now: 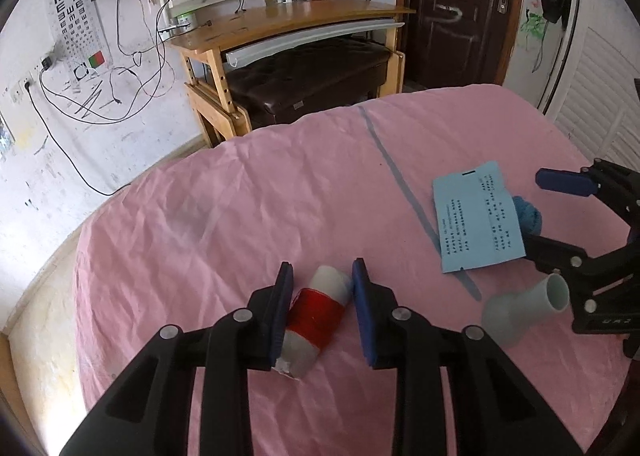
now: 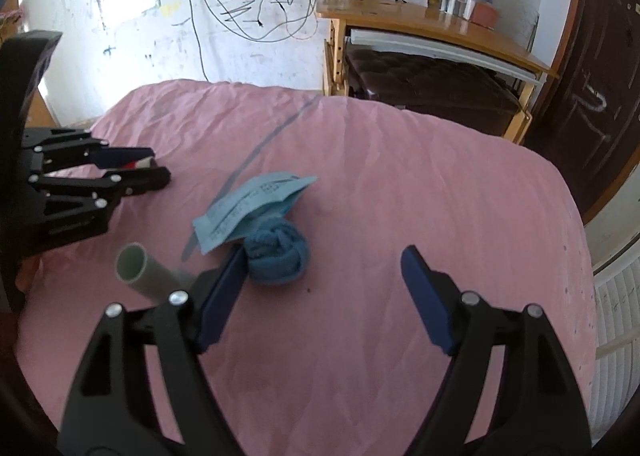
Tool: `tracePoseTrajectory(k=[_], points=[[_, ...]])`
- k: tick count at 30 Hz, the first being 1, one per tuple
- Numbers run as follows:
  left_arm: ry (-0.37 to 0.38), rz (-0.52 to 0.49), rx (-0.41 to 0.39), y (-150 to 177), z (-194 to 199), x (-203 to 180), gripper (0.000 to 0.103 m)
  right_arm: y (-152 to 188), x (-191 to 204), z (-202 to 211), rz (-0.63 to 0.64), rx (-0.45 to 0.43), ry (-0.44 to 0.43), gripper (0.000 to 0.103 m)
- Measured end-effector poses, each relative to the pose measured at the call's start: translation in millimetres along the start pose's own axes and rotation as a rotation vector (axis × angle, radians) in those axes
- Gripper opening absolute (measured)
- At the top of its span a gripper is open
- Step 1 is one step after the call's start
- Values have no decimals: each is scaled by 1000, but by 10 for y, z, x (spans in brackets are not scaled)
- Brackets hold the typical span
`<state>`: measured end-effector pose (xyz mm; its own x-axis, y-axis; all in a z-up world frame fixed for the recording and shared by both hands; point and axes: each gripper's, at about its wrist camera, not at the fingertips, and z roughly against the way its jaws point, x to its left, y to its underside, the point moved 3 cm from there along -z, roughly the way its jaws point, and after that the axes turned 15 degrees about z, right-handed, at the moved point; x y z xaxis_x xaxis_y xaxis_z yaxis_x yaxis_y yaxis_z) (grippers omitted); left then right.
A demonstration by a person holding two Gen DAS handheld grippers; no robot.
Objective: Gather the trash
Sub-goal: 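Grasp the red-white tube with the left tool while the right tool grasps the blue cloth ball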
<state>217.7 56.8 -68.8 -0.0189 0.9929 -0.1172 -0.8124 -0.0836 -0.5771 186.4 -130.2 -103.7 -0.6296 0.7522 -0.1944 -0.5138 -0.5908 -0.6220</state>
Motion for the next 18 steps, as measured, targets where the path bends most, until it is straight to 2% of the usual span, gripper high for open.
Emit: tracePoseTrajectory(k=[6,9,11,15,18], points=[[6,9,3,-16,-8,21,26,-70,103,-24,49,-7,-4,62],[4,8,2,-23,-8,44,26,-102,146,-13,75,-22,-5,49],[-5,8,1,-18,-1,43,26,-108,166,-17,91,-23,-7,29],[-10,15,-7,5,16,26,26,-93,188,-1,94,-19,-8,26],[39,55,5,-7,45,81,25,-55,136,72,63,-36,-8,26]])
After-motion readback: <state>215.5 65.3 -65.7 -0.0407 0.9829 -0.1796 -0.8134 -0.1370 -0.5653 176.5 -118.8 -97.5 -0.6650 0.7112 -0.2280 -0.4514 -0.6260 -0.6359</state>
